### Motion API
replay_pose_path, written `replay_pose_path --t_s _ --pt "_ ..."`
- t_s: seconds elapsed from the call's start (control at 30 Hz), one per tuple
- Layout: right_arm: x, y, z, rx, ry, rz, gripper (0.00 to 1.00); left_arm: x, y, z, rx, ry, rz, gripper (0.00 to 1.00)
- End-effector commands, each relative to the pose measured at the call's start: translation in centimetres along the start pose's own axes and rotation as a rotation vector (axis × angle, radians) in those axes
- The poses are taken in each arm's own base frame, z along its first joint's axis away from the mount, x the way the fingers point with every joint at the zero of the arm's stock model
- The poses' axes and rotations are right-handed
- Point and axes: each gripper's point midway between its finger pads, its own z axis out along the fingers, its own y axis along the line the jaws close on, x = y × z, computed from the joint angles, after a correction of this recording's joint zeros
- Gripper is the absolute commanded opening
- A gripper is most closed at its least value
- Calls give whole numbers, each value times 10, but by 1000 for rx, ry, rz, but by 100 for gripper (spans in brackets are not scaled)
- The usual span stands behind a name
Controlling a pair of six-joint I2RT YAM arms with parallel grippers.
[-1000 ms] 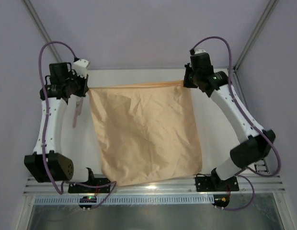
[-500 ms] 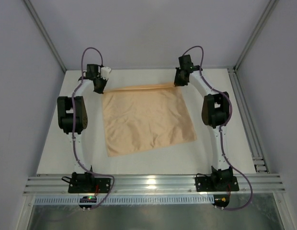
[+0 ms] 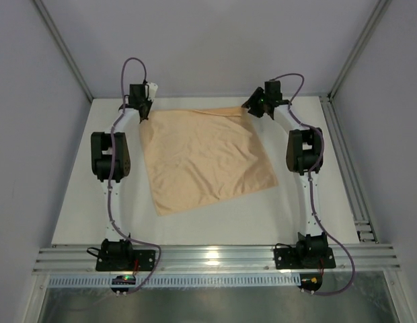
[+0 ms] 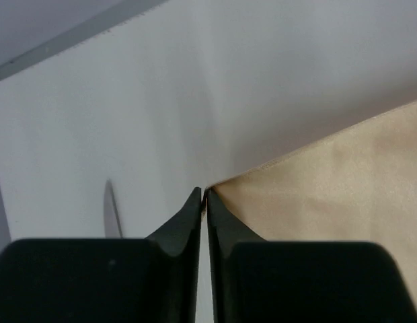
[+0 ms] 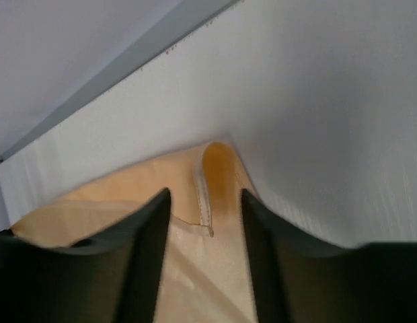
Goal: Fold the napkin into a case and place the utensils inside
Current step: Turn over the crumpled napkin at the center of the board, then smooth out the napkin at the center of the board.
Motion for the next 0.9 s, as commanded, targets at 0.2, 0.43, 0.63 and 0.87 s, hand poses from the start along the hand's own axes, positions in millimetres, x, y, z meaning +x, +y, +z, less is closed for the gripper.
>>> replay_pose_path --t_s 0.2,0.43,0.63,0.87 --pt "-133 76 -58 -163 -351 10 100 -38 59 5 -228 10 -199 90" --pt "-68 -17 -177 337 -214 -274 99 -35 16 -93 44 -21 -143 95" --pt "86 -99 -226 455 25 -300 99 77 -84 -189 317 132 284 86" --pt "170 -147 -240 528 196 -317 96 206 -130 -263 512 236 564 99"
